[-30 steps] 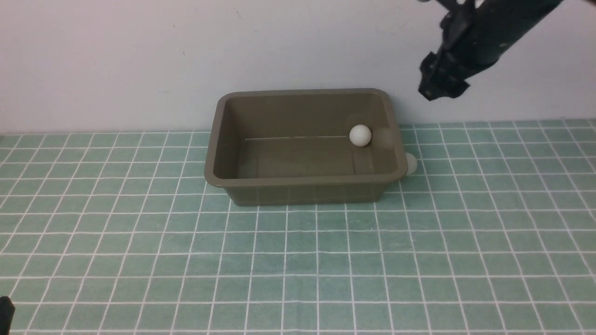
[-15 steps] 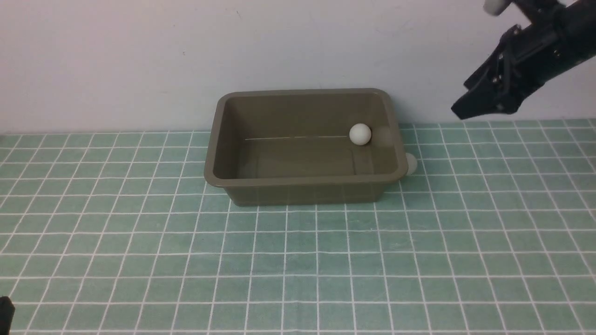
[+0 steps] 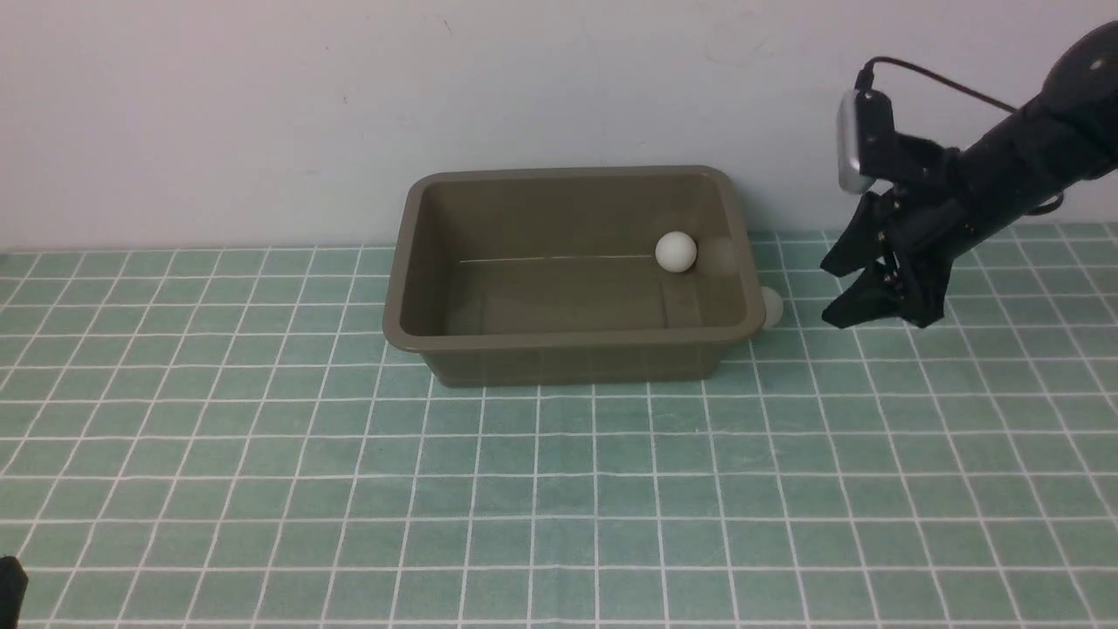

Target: Put the table tennis balls in the box on the green coffee tablecloth.

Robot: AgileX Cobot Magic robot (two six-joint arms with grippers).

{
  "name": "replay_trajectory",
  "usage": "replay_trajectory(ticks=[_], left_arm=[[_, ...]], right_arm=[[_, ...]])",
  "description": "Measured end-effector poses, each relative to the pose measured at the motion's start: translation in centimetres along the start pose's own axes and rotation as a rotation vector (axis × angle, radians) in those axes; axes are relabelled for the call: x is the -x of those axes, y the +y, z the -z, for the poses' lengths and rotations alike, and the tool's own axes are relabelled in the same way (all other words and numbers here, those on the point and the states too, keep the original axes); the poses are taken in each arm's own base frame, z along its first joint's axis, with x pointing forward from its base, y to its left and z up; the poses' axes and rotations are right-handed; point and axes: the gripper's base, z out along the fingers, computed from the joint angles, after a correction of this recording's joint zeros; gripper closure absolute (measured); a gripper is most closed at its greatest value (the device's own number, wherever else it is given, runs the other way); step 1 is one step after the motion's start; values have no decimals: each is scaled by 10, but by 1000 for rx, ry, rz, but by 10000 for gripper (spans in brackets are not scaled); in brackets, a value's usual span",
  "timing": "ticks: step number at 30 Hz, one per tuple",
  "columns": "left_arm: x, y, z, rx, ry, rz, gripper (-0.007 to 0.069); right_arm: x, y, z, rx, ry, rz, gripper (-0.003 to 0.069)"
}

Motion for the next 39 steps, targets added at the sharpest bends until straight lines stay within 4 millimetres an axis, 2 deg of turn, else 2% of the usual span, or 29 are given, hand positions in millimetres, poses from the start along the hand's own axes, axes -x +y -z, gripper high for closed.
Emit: replay_trajectory(ticks=[5,12,16,23,39], left_arm=[[0,0,0,0,0,0,629],[0,0,0,0,0,0,629],[0,0,0,0,0,0,629],[0,0,0,0,0,0,629],[0,0,0,0,0,0,629]], right_arm=[[-2,-11,-8,-103,-32,-20,230],[1,-17,-18,-160,-137,-98,230],[1,-17,-21,-157,-138,-89,230],[-2,-14,-39,-119,-149,-126,230],[-6,-13,-59,-108,-166,-182,230]])
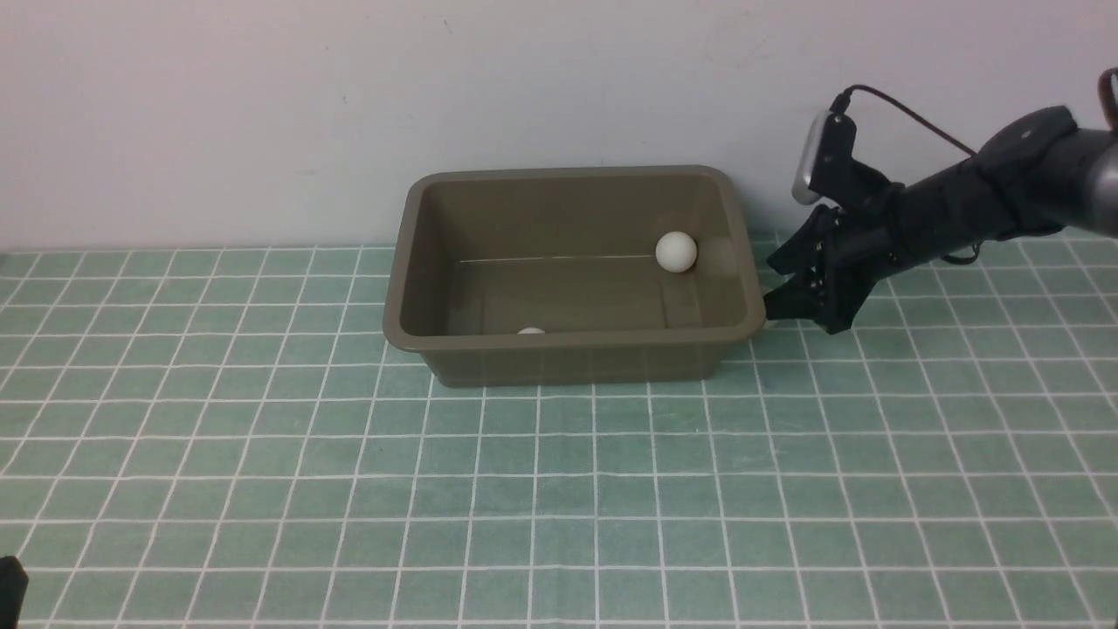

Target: Put the table tennis balls in the box on the green coffee tablecloth.

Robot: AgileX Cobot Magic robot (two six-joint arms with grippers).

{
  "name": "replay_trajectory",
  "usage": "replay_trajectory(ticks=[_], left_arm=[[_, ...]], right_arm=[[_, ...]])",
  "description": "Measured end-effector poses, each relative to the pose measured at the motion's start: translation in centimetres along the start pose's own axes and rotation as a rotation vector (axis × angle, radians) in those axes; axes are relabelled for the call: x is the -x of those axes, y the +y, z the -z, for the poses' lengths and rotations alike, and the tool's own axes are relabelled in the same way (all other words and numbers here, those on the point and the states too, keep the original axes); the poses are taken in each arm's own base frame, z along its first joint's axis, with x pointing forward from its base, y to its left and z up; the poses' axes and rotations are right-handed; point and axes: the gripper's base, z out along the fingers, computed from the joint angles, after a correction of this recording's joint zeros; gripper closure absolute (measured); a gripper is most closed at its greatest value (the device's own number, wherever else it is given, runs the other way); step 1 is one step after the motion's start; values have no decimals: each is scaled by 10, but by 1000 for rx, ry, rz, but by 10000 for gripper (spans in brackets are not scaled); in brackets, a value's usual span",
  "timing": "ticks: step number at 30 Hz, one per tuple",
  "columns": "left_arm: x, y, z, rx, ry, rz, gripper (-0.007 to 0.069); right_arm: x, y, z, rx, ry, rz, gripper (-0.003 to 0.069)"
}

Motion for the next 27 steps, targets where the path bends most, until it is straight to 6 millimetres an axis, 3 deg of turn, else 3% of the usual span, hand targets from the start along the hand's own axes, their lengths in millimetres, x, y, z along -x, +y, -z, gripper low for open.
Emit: replay_trajectory(ticks=[6,14,18,23,27], left_arm=[[0,0,0,0,0,0,629],[0,0,0,0,0,0,629],[0,0,0,0,0,0,629],[0,0,0,0,0,0,629],[0,0,0,0,0,0,629]], right_arm=[[3,-1,-8,-38,-16,-38,230],[-8,2,-27,-28,1,-68,232],[-13,5,-34,-16,4,-98,293],[-14,4,-33,-16,23,-154,293],[-17,-1,-17,-32,87,-153,293]])
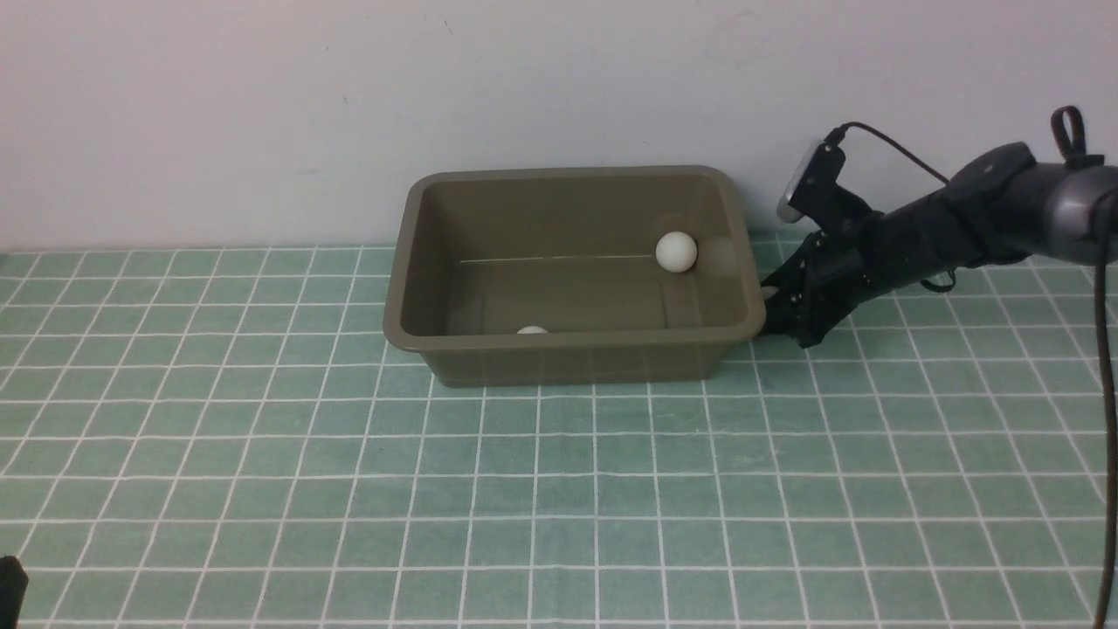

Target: Put the table tennis balls in the box on the green coffee tablecloth.

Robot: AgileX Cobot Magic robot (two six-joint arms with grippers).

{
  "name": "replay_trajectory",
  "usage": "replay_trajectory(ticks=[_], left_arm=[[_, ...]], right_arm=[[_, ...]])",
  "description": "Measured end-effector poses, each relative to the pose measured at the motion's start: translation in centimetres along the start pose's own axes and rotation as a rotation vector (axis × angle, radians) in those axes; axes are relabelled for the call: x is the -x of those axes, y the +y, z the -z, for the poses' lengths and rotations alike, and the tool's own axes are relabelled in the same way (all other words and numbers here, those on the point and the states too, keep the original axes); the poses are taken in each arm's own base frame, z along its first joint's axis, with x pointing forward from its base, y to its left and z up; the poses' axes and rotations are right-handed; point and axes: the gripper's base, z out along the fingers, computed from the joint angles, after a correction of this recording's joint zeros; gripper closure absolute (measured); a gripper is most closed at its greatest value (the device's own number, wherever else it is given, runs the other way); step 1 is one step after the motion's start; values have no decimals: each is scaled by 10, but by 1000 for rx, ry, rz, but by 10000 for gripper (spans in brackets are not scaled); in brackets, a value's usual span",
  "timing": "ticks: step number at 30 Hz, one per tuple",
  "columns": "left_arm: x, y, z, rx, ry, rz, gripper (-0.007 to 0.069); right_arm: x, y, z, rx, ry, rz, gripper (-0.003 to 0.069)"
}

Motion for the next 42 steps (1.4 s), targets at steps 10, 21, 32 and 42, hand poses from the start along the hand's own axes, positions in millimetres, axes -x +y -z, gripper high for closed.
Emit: replay_trajectory(ticks=[10,21,32,42], left_arm=[[0,0,0,0,0,0,629],[0,0,0,0,0,0,629],[0,0,0,0,0,0,629],[0,0,0,0,0,0,629]], right_arm=[[62,-3,118,-126,-144,-21,293],[129,62,55,21,-262,8,293],[123,77,-19,-35,-227,-121,292],[121,75,-28,-22,-227,-225,152]])
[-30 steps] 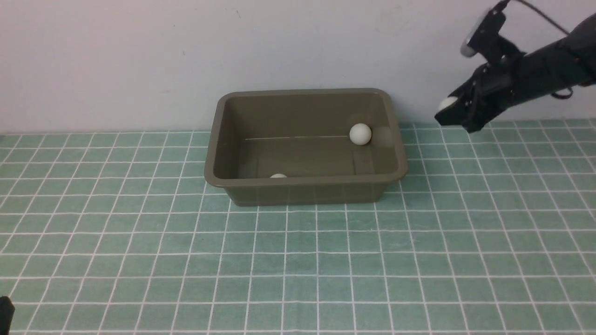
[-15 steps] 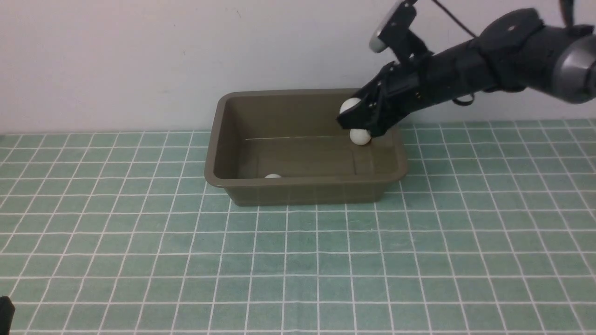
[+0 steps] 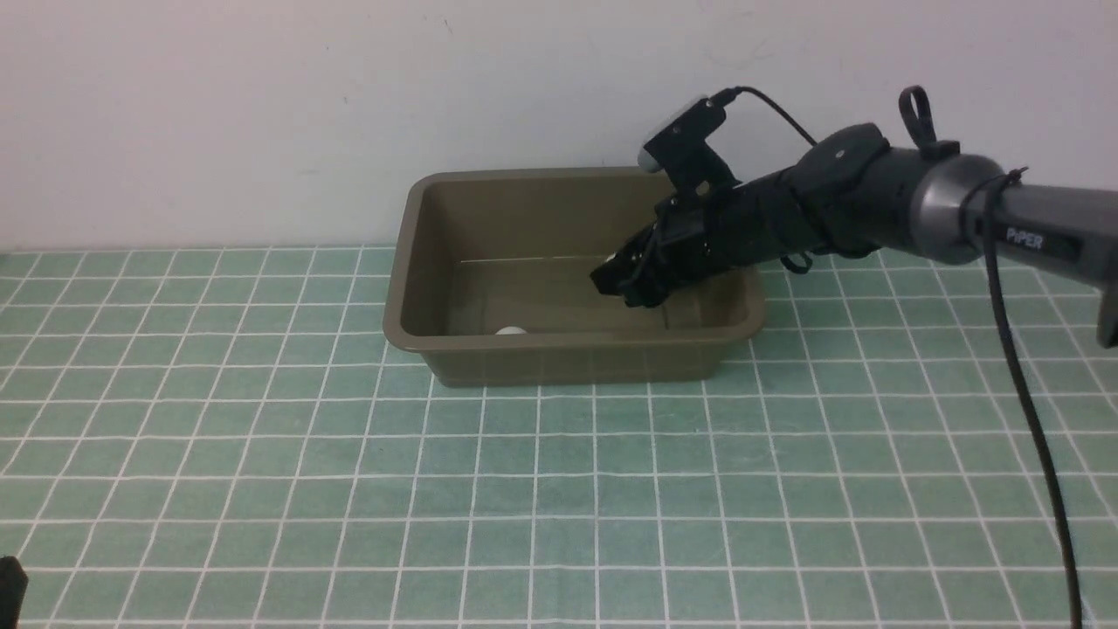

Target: Put the table tennis balls in the box on the green coffee tablecloth.

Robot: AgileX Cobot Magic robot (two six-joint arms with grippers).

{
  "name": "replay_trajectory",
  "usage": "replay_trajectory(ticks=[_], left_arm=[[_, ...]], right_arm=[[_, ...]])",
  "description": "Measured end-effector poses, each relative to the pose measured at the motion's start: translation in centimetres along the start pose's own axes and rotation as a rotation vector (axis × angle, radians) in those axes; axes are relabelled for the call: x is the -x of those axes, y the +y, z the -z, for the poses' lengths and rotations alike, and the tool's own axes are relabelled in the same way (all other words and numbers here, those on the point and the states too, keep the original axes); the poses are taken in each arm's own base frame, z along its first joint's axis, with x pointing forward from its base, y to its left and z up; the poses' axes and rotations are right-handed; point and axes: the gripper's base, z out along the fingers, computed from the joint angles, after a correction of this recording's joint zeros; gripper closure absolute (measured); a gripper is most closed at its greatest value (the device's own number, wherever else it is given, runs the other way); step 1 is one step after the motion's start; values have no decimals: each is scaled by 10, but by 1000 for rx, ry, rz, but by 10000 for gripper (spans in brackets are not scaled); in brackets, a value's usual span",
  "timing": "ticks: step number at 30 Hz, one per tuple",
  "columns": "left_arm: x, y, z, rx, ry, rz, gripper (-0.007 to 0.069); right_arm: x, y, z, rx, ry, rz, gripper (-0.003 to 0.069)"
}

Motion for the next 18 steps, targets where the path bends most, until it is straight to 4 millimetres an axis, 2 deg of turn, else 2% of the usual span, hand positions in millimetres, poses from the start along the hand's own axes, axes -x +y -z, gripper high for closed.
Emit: replay_trajectory(ticks=[2,5,7,8,10,12,14,18], left_arm=[[0,0,0,0,0,0,629],[0,0,0,0,0,0,629],[0,0,0,0,0,0,629],[0,0,0,0,0,0,629],[0,0,0,0,0,0,629],[0,0,0,0,0,0,629],[0,0,0,0,0,0,629],[0,0,0,0,0,0,629]], right_arm=[[10,2,5,29,-13,14,168],[37,6,26,61,-40,85,249],[68,12,60,51,-51,175,370],[86,16,87,24,-48,218,446],[102,23,120,-5,-28,261,561],[106,24,147,-39,46,279,638],[103,23,165,-68,124,274,658],[91,11,216,-180,318,184,666]])
